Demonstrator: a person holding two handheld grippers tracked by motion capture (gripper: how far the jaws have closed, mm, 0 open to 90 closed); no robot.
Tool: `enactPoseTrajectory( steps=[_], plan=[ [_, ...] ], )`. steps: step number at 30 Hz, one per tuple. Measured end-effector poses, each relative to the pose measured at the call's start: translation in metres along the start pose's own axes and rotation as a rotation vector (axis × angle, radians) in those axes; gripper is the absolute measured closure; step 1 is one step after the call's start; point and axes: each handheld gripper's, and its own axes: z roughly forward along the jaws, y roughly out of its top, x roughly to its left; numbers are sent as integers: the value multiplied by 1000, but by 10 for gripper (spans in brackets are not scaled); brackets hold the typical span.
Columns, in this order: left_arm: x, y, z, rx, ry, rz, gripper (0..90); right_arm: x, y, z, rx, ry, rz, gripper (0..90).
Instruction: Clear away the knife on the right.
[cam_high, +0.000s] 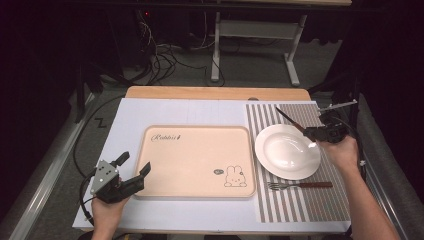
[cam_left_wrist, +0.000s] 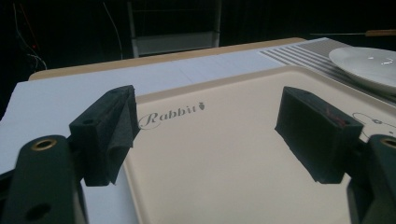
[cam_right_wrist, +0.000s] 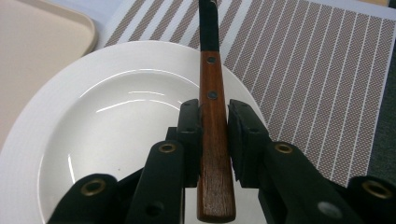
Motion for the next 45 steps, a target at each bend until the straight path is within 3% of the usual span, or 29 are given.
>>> enactPoseTrajectory(
  steps=[12, 24, 45],
  plan=[
    [0, -1, 2, 8, -2, 4, 218, 16, -6, -9, -23, 38, -53, 777],
    [-2, -1, 4, 14, -9, 9, 219, 47, -6, -14, -29, 67, -132, 777],
    [-4, -1, 4, 17, -10, 16, 219, 89, -9, -11, -45, 143, -184, 776]
  ],
)
